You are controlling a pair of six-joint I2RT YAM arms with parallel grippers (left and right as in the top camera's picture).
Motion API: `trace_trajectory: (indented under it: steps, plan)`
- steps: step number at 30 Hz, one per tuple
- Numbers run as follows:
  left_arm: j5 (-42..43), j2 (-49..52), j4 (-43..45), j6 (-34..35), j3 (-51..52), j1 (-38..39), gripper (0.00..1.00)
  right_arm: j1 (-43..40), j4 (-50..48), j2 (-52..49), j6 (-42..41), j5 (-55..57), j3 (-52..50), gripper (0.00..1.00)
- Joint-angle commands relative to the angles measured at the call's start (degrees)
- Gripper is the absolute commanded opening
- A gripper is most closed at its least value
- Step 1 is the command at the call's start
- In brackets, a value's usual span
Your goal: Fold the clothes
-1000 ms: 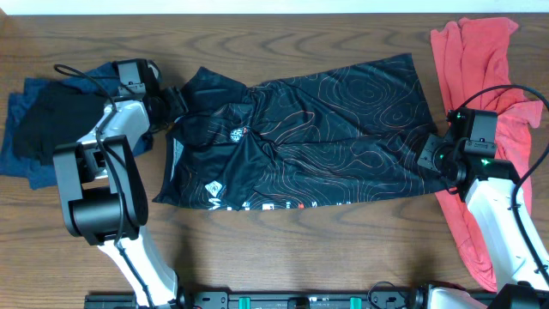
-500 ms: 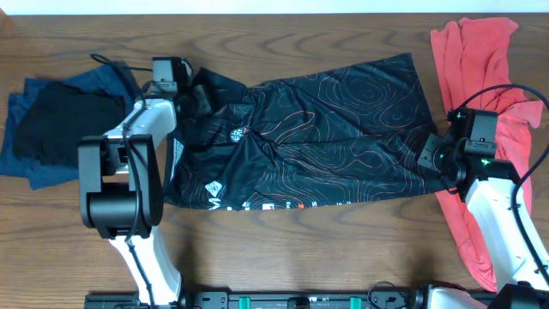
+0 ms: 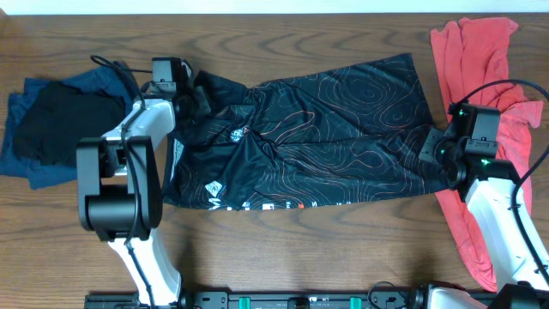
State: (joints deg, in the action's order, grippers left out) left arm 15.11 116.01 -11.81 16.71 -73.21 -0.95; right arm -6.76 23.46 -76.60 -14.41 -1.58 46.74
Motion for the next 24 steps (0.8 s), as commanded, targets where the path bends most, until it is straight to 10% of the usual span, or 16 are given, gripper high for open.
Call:
trace_trajectory:
  steps: [1,12,24]
  plan:
    - [0.72,-6.51,-0.15,0.11,0.22,0.02,0.06,0.42,-2.01,-0.07,3.39,0.00,0.07,0.47]
    - [0.74,-10.12,-4.66,0.13,0.22,0.02,0.06,0.42,-20.02,-12.96,5.97,-3.04,2.34,0.61]
    - [0.74,-10.12,-7.63,0.11,0.22,0.07,0.06,0.46,-5.49,-41.57,9.35,-5.73,38.69,0.72]
